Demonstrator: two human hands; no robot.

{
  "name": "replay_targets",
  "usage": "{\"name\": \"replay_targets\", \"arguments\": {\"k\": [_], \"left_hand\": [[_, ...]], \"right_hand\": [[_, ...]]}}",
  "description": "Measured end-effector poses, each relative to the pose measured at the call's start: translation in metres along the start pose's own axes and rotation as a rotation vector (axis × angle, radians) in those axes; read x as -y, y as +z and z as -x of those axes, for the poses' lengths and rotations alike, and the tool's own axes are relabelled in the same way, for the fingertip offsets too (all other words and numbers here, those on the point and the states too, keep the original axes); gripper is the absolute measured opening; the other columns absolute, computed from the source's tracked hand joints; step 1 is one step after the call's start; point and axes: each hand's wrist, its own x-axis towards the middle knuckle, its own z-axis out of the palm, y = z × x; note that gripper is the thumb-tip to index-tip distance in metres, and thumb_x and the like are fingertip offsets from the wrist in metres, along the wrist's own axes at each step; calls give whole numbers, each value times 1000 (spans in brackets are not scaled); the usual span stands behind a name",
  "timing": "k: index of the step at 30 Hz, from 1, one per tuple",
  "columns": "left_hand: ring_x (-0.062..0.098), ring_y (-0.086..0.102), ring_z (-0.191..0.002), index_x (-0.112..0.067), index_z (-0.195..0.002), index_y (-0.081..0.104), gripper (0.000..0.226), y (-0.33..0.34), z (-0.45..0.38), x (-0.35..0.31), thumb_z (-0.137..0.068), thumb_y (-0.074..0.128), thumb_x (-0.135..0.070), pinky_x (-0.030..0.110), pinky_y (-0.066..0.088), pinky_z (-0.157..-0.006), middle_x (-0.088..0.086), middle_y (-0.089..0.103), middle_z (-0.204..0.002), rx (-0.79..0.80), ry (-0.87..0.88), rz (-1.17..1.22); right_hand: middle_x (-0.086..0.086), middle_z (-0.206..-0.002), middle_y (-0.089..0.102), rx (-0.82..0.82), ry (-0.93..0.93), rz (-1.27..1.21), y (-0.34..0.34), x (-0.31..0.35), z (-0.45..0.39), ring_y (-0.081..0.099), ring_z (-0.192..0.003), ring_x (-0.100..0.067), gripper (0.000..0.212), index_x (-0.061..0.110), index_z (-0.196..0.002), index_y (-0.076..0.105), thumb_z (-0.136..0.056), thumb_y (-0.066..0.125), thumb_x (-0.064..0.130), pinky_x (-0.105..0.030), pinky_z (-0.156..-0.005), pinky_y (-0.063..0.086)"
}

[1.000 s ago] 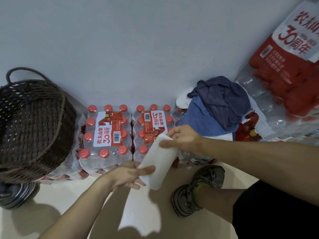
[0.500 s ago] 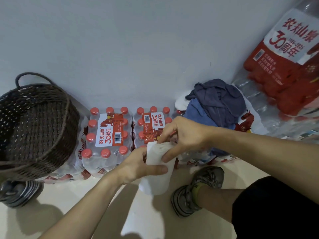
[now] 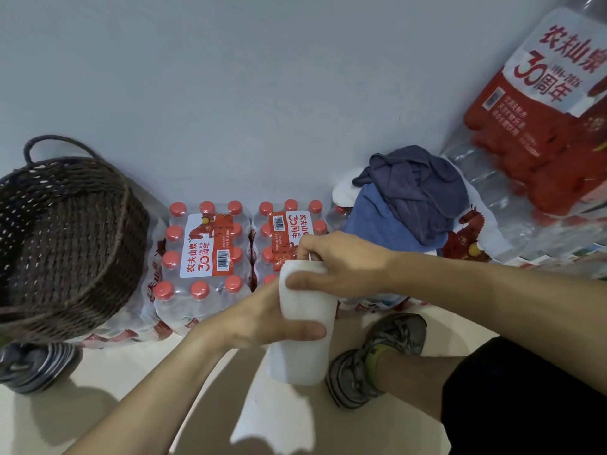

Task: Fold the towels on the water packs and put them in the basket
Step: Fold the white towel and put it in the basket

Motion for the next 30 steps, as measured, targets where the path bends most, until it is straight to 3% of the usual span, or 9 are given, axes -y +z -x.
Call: {"name": "replay_targets", "arguments": {"k": [3, 6, 9, 14, 18, 21, 23, 26, 30], "left_hand": [[16, 65, -112, -43, -119, 60, 38, 0, 2, -2, -86, 72, -29, 28, 56, -85, -4, 67, -121, 49, -3, 157], [18, 65, -111, -31, -120, 62, 37, 5, -1, -1, -86, 72, -24, 32, 56, -87, 0, 69, -118, 22, -50, 199], [17, 65, -111, -25, -123, 59, 47, 12, -3, 2, -80, 77, -25, 32, 56, -87, 1, 69, -117, 34, -95, 201], [6, 65, -106, -46, -109, 64, 45, 5, 2, 7, -68, 82, -47, 23, 53, -86, -11, 70, -112, 123, -178, 36], [7, 67, -100, -42, -108, 67, 42, -15, 9, 11, -70, 74, -59, 18, 52, -79, -10, 71, -109, 71, -214, 43], [12, 69, -74, -42, -96, 70, 40, -35, 15, 8, -66, 69, -69, 20, 52, -61, -8, 74, -89, -105, -243, -46], [24, 73, -79, -36, -97, 72, 42, -52, 17, 4, -70, 69, -67, 32, 59, -68, 0, 76, -91, -263, -224, -45], [25, 72, -95, -25, -108, 71, 43, -72, 18, -7, -84, 63, -59, 33, 61, -76, 1, 75, -103, -449, -166, 33], [25, 65, -102, -16, -119, 61, 38, -67, 10, -9, -99, 47, -46, 42, 56, -86, 4, 70, -109, -658, -254, 98]], "right_hand": [[19, -98, 48, -60, 34, -88, 6, 3, -4, 50, -85, 3, 47, 35, -104, 48, -80, 51, 75, -21, -64, 40], [15, -96, 62, 78, 138, -160, 0, 4, -6, 63, -83, -4, 55, 35, -100, 61, -73, 52, 82, -31, -69, 58], [5, -91, 69, 169, 161, -99, -4, 0, -6, 67, -81, -11, 61, 25, -95, 68, -74, 53, 81, -33, -71, 59], [3, -97, 70, 262, 212, -316, -7, -8, -3, 70, -83, -12, 60, 18, -106, 64, -79, 57, 71, -23, -66, 58], [0, -93, 70, 107, 251, -573, -8, -13, 0, 71, -73, -10, 44, 19, -103, 61, -90, 53, 61, -27, -59, 59], [-20, -108, 68, 11, 262, -702, -11, -17, -4, 70, -93, -30, 57, 9, -112, 62, -92, 49, 60, -51, -79, 57], [-28, -119, 63, -2, 328, -892, -13, -20, -5, 64, -105, -44, 61, 5, -120, 62, -93, 49, 58, -62, -93, 47], [-12, -118, 70, 25, 387, -1092, -9, -25, -10, 66, -109, -32, 45, 14, -122, 63, -98, 47, 49, -49, -98, 49], [-1, -85, 74, 90, 360, -1118, 1, -18, -14, 70, -78, -19, 30, 13, -108, 66, -103, 45, 35, -33, -70, 57]]}}
